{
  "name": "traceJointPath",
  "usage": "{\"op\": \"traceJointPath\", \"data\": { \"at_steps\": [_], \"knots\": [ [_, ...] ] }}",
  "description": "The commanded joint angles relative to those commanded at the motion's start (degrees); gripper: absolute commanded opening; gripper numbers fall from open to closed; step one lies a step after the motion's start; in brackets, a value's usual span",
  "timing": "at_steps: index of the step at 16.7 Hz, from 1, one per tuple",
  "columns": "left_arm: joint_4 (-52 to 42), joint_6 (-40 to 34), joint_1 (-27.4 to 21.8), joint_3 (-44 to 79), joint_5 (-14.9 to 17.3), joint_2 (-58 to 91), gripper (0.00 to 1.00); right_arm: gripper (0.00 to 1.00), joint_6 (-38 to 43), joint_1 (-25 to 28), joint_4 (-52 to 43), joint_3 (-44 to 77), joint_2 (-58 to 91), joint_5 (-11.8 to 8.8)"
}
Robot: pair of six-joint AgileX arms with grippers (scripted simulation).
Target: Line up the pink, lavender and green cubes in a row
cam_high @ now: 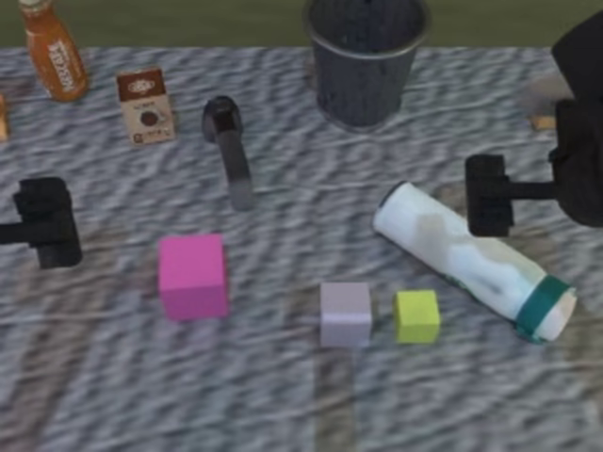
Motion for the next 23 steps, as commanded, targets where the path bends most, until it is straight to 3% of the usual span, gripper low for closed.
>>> {"op": "traceJointPath", "data": {
  "at_steps": [5, 12, 17, 23],
  "knots": [
    [-14.7, -6.6, -5.5, 19.2, -0.1, 28.8, 1.0, 1.0, -10.3, -9.7, 12.0, -27.3, -27.9, -0.3],
    [-31.2, -14.5, -11.8, 42.1, 0.1, 58.8, 1.0, 1.0, -20.5, -20.8, 32.8, -55.2, -65.5, -4.4],
    [-36.9, -17.6, -14.3, 51.6, 0.1, 70.1, 1.0, 1.0, -23.8, -25.3, 44.7, -63.0, -80.0, -6.9],
    [-37.6, -17.9, -14.6, 52.7, 0.2, 71.3, 1.0, 1.0, -24.2, -25.8, 46.3, -63.6, -81.6, -7.2]
  ]
}}
